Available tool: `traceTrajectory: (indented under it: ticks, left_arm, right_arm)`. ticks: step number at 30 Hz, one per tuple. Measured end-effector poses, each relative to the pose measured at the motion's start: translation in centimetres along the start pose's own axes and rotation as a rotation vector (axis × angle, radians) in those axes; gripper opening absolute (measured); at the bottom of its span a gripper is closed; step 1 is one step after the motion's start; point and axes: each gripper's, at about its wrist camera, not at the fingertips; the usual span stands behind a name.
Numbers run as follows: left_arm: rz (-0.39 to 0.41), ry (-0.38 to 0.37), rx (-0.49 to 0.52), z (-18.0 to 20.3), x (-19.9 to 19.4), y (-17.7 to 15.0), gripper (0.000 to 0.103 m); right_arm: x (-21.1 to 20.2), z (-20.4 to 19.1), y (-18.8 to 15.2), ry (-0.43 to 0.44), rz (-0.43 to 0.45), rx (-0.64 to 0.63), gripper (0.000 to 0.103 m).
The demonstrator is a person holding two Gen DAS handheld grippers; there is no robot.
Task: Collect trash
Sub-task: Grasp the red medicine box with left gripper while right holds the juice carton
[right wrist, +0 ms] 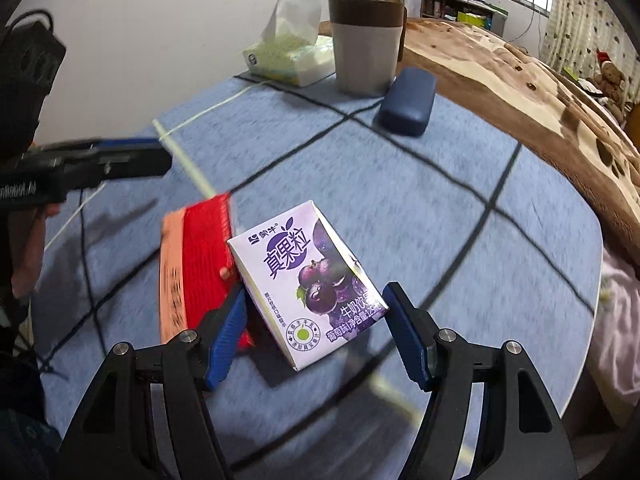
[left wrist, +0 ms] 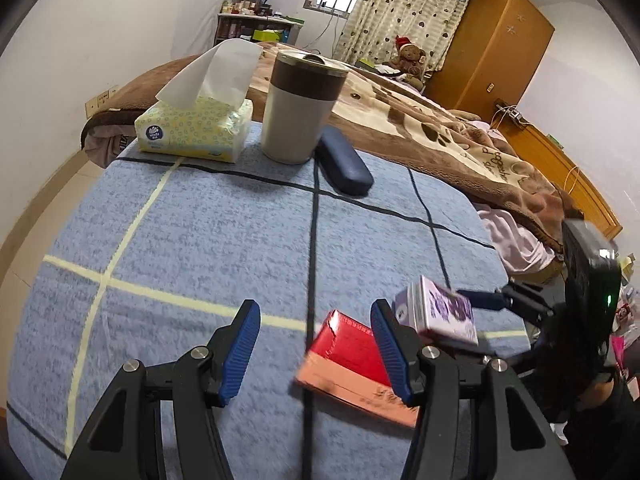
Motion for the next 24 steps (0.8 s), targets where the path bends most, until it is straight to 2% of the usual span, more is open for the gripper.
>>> traceTrajectory:
  ticks: [5, 11, 16, 19, 24]
  left_arm:
    - [-0.004, 0.001, -0.016, 0.3, -1.6, -1.8, 0.057]
    - [-0.025, 0.008, -0.024, 0.8, -2.7, -3.9, 0.059]
    - [-0.041, 0.023, -0.009, 2.1, -2.4, -5.1, 0.069]
    - [-0.03, 0.058, 0.017, 3.3, -1.6, -5.6, 0.073]
    - [-0.039, 0.093, -0.005, 4.2, 0.1, -6.1, 0.079]
  right_arm:
    - [-0.6, -0.5, -1.5, 0.027, 0.01, 0.022, 0.069]
    - [-0.7, -3.3, -3.5, 0.06, 0.022, 0.014, 0.069]
    - [-2.6, -2.6, -5.1, 0.025, 0.069, 0.071, 0.069]
    - [-3.8, -1.5, -6.2, -0.005, 0.104, 0.127, 0.069]
    - [-5.0, -0.2, -7.4, -0.052, 0.143, 0.193, 0.069]
Point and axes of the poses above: each gripper's, at about its wrist camera, not at the fingertips, and x roughly the way its jaws point, z to its right, y to its top, and after that the axes turned 12 degrees about y, right-handed
